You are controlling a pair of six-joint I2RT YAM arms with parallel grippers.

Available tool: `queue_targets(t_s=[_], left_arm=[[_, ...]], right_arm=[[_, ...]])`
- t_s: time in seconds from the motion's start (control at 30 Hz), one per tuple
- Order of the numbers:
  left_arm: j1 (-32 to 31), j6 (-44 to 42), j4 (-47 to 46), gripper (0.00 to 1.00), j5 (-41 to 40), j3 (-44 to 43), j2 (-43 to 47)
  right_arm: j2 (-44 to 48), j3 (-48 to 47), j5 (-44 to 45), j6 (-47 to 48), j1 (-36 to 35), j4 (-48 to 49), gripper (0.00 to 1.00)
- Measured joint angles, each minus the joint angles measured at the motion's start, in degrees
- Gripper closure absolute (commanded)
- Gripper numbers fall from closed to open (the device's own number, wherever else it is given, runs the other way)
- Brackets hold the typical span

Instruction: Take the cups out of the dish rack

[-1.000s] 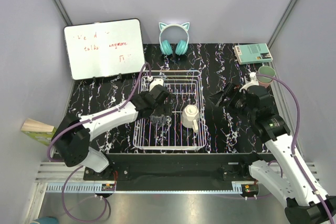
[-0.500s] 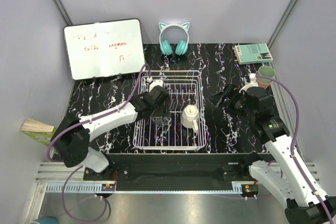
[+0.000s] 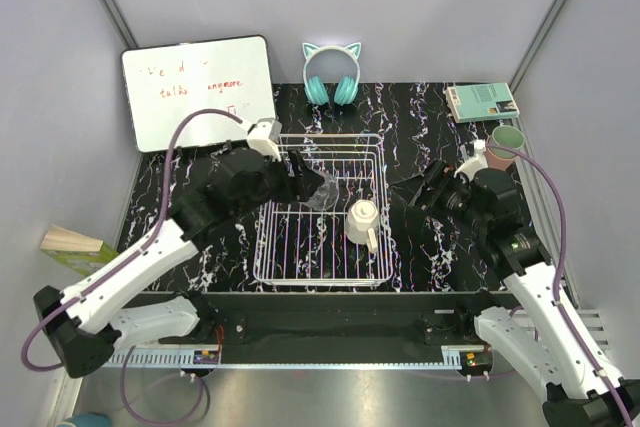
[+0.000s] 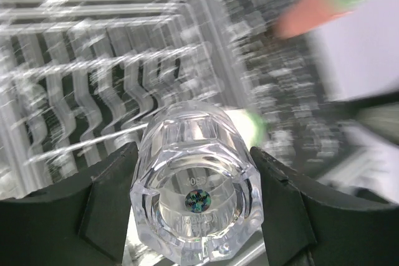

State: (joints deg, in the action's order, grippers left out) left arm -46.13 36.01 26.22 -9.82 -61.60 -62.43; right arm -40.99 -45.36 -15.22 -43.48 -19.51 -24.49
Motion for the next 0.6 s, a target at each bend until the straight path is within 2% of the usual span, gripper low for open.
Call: queue_targets(t_s=[0.13,0.33,0.6], left_arm=[[2.29,1.86,-12.85,1.0,10.43,7.17,6.23],[3.58,6.08,-26.88,1.0,23.34,16.98,5.77],[5.18,12.24,-43.56,1.0,32.33,23.3,5.7]], right_arm=[[1.36,3.08,-4.5,-2.54,0.0,5.18,0.2],[4.17,5.31,-8.87,-6.27,0.0,11.15,0.22],[4.2,7.96,-15.96,-12.98,-0.2,23.45,0.23]])
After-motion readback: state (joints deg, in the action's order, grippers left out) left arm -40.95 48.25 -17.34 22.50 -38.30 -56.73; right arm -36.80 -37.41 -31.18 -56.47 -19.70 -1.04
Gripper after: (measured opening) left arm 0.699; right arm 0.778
